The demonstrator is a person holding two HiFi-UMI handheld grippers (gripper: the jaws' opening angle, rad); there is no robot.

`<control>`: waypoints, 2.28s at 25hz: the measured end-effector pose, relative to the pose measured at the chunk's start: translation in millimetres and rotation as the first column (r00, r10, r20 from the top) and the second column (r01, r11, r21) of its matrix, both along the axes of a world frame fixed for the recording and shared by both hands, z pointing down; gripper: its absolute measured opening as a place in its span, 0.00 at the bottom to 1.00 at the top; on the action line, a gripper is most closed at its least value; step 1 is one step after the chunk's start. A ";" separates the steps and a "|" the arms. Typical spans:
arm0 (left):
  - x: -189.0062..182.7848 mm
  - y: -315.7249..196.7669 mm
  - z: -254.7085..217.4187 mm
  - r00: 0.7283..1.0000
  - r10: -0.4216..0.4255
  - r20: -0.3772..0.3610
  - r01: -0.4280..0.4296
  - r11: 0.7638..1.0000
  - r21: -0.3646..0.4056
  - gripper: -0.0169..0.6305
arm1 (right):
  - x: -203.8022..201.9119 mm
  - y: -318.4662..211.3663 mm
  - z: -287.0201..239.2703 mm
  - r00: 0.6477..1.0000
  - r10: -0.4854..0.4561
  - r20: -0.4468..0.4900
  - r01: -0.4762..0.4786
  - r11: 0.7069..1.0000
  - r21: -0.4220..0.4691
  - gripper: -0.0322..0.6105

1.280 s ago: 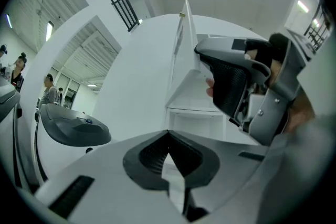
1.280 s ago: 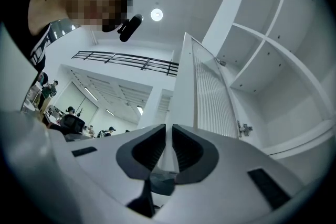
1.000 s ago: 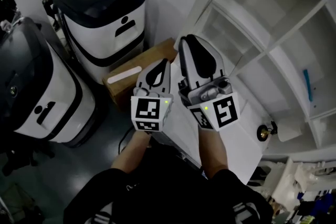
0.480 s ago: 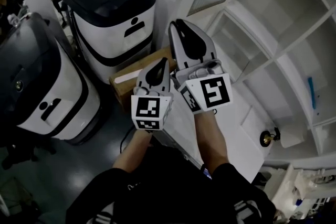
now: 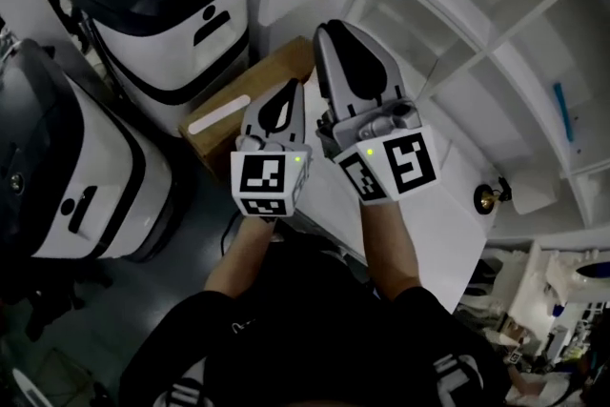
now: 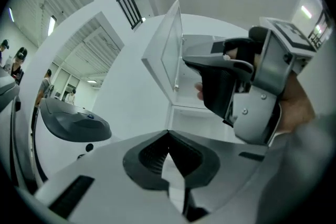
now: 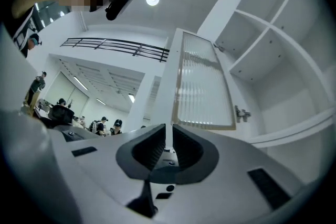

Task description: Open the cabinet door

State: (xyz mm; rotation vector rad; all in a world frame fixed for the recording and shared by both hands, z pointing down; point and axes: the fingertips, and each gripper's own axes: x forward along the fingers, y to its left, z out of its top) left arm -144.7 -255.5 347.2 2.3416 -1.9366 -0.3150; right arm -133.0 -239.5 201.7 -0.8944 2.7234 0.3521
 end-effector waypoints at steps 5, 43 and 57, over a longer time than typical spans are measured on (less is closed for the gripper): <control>53.7 -13.6 3.5 0.991 0.135 -0.019 -0.136 0.990 -0.023 0.04 | 54.7 -18.3 26.9 0.986 0.167 -0.027 -0.168 0.983 -0.076 0.14; 271.7 16.4 39.0 0.766 0.639 0.078 -0.634 0.769 -0.076 0.04 | 323.5 29.5 186.7 0.617 0.763 -0.190 -0.769 0.535 -0.349 0.10; 272.3 15.3 45.1 0.764 0.641 0.079 -0.635 0.768 -0.086 0.04 | 329.9 30.6 187.0 0.606 0.768 -0.208 -0.781 0.525 -0.339 0.10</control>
